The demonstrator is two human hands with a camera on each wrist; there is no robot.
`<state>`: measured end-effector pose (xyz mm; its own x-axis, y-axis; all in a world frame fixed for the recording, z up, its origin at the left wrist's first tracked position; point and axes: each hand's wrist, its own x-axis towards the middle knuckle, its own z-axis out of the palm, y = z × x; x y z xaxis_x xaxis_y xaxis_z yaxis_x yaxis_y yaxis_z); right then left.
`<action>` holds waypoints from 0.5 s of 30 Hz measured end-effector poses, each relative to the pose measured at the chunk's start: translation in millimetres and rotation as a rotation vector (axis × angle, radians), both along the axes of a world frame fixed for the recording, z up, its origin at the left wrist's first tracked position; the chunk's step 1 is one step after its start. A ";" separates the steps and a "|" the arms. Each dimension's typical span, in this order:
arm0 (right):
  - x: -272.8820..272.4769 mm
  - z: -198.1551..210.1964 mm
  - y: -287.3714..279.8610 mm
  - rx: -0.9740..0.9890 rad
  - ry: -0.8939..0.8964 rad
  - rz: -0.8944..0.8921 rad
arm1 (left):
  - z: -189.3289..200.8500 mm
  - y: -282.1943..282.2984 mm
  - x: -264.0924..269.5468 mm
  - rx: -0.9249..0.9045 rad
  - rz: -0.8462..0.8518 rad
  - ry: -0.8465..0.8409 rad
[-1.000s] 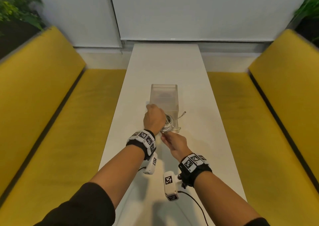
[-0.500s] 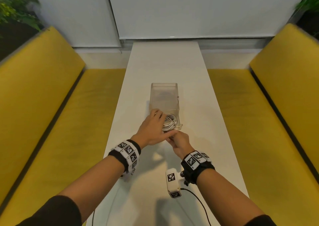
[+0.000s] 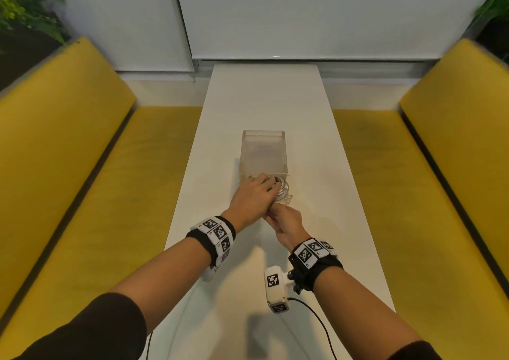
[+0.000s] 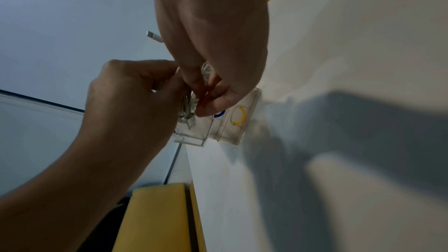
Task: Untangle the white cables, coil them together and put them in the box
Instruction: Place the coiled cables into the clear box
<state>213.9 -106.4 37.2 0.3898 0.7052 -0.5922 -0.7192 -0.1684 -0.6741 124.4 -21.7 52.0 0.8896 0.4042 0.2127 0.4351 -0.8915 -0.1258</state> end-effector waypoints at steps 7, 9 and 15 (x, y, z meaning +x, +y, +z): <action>1.3 2.3 -2.7 -0.006 -0.028 0.009 | 4.8 -2.0 0.6 -0.039 0.114 0.117; 2.3 1.8 -2.0 -0.028 -0.043 0.015 | 8.6 -5.1 -2.7 -0.047 0.067 0.097; 1.1 2.6 -0.5 -0.064 -0.068 0.009 | 10.8 -13.7 -9.7 -0.093 -0.016 -0.035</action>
<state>215.1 -106.9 39.8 0.4243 0.6707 -0.6084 -0.6703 -0.2191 -0.7090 114.7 -35.3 62.8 0.8890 0.4090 0.2056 0.4230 -0.9057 -0.0273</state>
